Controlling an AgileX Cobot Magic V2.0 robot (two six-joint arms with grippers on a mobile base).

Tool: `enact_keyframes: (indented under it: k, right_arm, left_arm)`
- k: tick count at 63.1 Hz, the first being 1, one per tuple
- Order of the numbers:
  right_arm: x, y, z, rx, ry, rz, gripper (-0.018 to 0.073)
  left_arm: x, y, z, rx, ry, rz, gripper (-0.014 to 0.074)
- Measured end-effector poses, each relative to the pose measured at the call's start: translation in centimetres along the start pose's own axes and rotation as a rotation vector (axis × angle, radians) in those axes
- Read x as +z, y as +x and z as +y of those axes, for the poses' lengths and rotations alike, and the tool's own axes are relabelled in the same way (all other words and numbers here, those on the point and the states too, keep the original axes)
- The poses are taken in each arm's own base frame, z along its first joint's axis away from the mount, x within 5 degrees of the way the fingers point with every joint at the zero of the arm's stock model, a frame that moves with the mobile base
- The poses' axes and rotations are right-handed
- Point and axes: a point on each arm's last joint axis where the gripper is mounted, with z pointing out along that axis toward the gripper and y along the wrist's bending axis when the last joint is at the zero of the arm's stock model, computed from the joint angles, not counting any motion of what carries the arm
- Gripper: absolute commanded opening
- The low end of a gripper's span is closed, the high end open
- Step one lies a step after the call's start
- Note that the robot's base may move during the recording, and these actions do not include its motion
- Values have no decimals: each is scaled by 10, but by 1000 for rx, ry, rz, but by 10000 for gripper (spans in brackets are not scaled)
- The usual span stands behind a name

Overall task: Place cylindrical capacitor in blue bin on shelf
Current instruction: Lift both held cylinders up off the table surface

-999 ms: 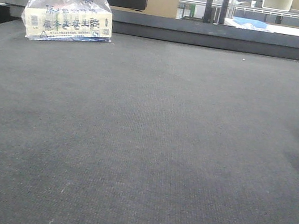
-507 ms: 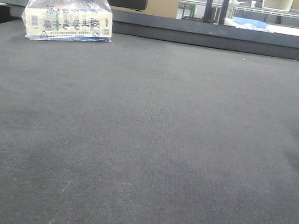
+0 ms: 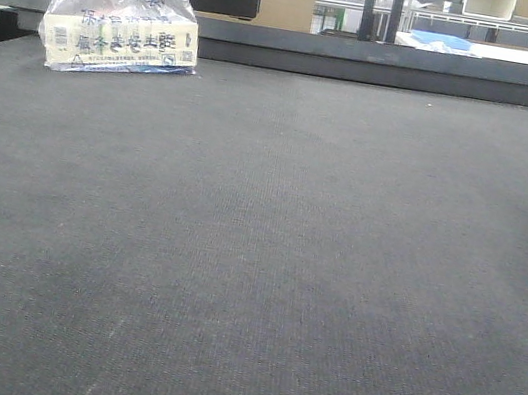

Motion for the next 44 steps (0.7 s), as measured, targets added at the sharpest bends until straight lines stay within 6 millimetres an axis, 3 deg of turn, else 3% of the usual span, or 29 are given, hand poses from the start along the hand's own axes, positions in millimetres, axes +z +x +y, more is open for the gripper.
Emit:
enact_keyframes:
  k: [19, 44]
  right_arm:
    - [-39, 22, -4, -46, 6, -285, -162]
    - [-122, 47, -4, -83, -3, -609, -162]
  left_arm:
    - [-46, 45, -4, 80, 87, -221, -111]
    - [-135, 87, 1, 78, 89, -681, -111]
